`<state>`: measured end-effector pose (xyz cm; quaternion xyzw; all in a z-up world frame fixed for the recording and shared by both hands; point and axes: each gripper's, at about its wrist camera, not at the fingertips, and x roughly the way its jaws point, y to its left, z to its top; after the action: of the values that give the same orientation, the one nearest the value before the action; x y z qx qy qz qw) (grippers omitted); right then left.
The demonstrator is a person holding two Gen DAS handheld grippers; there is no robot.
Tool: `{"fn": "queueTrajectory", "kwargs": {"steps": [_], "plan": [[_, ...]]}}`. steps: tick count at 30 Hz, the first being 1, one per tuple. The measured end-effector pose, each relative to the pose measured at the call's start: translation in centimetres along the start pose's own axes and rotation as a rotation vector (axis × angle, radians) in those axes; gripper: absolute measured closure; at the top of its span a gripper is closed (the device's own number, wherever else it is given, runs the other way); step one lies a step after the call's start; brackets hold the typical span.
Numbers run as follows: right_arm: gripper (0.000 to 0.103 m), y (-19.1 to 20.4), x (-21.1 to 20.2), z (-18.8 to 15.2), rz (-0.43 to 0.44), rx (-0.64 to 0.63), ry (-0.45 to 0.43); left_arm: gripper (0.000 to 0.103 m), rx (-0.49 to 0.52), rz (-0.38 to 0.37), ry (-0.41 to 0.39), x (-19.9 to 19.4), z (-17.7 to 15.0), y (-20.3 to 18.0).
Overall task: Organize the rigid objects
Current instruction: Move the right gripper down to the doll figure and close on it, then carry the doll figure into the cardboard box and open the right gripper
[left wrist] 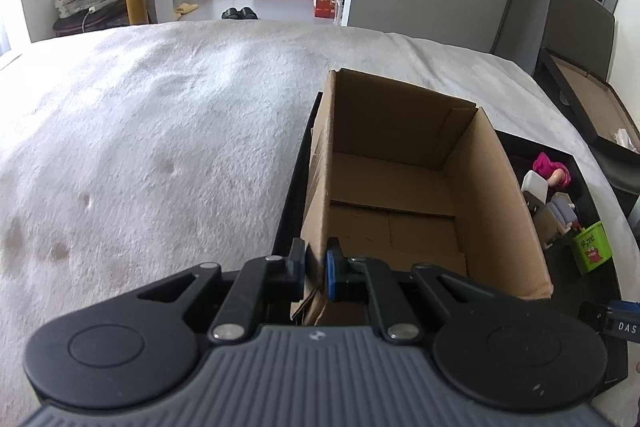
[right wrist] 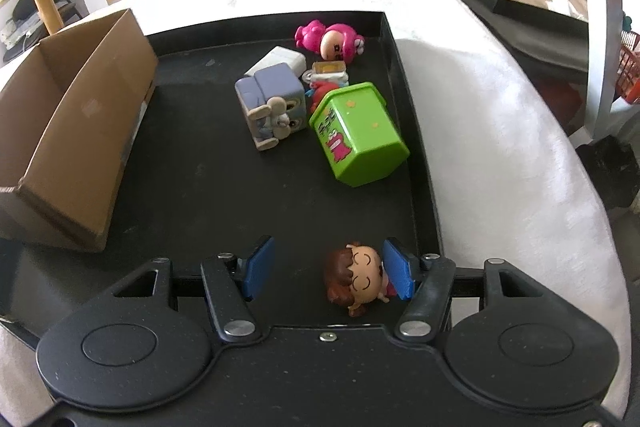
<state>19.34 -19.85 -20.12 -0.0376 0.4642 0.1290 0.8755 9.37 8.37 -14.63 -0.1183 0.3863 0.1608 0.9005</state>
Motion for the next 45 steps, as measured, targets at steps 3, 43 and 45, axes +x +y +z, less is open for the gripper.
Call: {"fn": "queueTrajectory", "kwargs": {"steps": [3, 43, 45], "plan": [[0.043, -0.2, 0.1, 0.1, -0.005, 0.009, -0.002, 0.094, -0.01, 0.012, 0.0, 0.1, 0.2, 0.3], [0.07, 6.7, -3.6, 6.0, 0.236, -0.082, -0.156, 0.093, 0.032, 0.087, -0.019, 1.1, 1.2, -1.2], [0.07, 7.3, -4.0, 6.3, 0.247, -0.09, -0.168, 0.093, 0.029, 0.088, -0.019, 1.1, 1.3, -1.1]]}}
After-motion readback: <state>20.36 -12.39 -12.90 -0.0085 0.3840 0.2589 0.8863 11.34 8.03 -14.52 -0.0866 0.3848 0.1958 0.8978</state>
